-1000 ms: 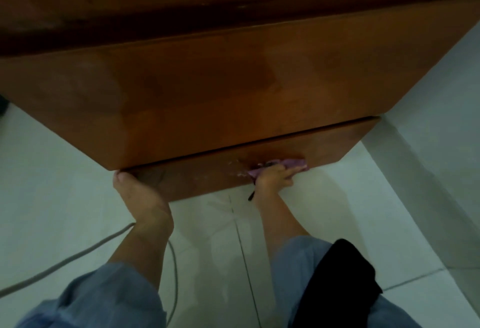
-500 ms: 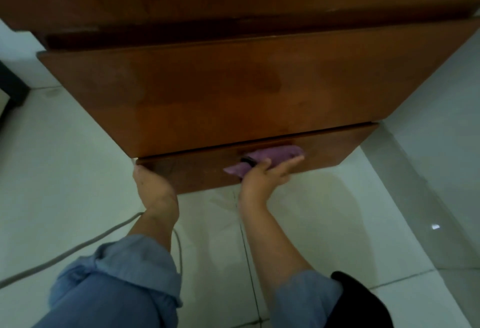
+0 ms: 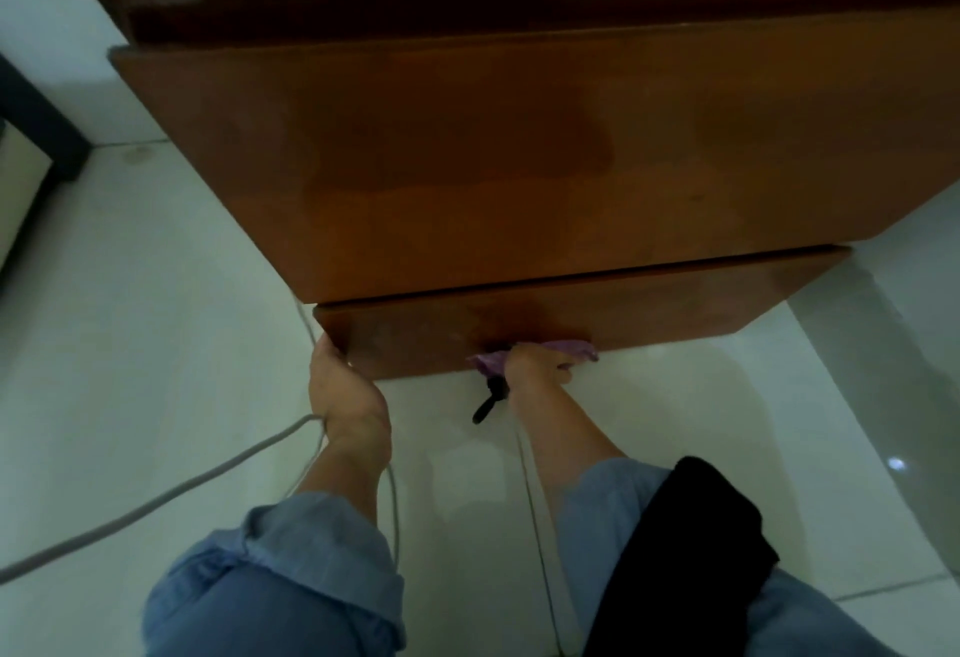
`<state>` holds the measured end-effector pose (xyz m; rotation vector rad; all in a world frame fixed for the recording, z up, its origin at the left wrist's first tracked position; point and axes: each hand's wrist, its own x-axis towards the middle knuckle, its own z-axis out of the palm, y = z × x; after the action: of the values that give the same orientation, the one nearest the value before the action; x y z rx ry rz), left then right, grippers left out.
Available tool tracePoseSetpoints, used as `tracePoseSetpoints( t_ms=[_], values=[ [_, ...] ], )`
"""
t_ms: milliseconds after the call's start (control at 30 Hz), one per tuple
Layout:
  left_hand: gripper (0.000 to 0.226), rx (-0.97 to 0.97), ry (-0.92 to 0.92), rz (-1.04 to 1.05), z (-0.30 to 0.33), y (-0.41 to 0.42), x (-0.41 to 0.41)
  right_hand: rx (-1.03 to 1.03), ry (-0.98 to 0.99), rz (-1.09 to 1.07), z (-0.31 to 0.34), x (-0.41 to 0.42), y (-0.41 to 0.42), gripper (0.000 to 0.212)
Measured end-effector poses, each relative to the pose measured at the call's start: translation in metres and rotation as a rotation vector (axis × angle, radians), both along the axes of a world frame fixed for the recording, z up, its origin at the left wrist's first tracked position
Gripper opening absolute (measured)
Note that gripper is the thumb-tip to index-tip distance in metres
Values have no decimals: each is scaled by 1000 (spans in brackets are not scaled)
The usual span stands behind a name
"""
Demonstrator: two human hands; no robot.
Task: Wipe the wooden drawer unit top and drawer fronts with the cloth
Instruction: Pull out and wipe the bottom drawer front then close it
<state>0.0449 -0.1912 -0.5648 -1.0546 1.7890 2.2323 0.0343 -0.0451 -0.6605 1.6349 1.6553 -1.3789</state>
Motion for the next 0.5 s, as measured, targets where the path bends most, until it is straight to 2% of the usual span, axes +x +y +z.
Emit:
tracePoseSetpoints(
  t_ms=[33, 67, 133, 167, 233, 267, 333, 400, 500],
  values=[
    [28, 7, 8, -7, 5, -1, 2, -18, 43, 63, -37, -4, 10, 121],
    [29, -9, 17, -38, 2, -6, 3, -59, 85, 119, -43, 0, 9, 123],
    [30, -45, -14, -84, 12, -9, 3, -61, 229, -77, 1, 12, 7, 85],
    [30, -46, -14, -81, 18, -10, 5, -144, 354, -279, 32, 25, -3, 71],
    [32, -97, -45, -144, 27, -15, 7, -50, 580, -621, 60, 46, -19, 63],
    [32, -110, -53, -183, 28, -19, 7, 50, 635, -692, 63, 53, -30, 59],
    [32, -106, -75, -229, 31, -23, 6, 229, 753, -625, 81, 61, -56, 53],
    [28, -76, -76, -247, 35, -26, 6, 300, 827, -492, 94, 61, -74, 45],
    [30, -56, -83, -253, 34, -30, 4, 296, 765, -511, 106, 48, -80, 37]
  ],
)
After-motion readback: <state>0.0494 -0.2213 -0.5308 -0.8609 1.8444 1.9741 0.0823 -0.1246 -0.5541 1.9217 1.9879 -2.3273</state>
